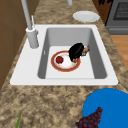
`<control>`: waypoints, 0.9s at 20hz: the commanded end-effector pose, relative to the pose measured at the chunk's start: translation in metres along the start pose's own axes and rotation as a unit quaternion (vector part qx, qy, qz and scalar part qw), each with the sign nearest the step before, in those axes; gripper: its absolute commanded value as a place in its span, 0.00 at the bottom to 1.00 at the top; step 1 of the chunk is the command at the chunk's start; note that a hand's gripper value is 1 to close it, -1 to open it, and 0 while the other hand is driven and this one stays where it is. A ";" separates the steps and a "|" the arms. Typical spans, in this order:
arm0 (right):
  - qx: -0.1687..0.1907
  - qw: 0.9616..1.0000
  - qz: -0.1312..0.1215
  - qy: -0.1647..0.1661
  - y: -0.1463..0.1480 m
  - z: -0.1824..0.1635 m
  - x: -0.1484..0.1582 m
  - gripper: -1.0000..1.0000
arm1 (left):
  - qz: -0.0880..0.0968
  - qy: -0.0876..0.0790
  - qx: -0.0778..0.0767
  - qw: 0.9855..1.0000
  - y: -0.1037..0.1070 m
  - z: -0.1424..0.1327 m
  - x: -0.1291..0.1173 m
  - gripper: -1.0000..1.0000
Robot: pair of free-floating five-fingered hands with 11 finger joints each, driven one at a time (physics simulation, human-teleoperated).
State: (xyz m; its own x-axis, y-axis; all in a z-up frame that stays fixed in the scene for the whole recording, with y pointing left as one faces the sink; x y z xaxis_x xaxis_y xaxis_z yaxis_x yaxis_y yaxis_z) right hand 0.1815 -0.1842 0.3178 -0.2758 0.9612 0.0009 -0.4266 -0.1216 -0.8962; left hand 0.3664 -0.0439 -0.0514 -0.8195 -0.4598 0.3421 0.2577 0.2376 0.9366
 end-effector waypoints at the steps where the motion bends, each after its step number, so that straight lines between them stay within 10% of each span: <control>1: 0.000 1.000 0.000 0.000 0.000 0.000 0.000 0.50 | -0.009 -0.013 -0.016 1.000 0.015 -0.015 -0.020 1.00; 8: 0.000 1.000 0.000 0.000 0.000 0.000 0.000 0.50 | -0.007 -0.007 -0.005 1.000 -0.041 -0.044 -0.055 1.00; 18: 0.000 1.000 0.000 0.000 0.000 0.000 0.000 0.50 | 0.030 -0.006 -0.034 0.999 -0.032 -0.045 -0.057 1.00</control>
State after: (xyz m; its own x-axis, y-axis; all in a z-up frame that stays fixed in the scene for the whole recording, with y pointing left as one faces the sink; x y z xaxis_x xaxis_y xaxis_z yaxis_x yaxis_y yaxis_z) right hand 0.1815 -0.1842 0.3178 -0.2758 0.9612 0.0009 -0.4266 -0.1216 -0.8962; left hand 0.4265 -0.0574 -0.0802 -0.8011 -0.4512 0.3932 0.3322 0.2112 0.9193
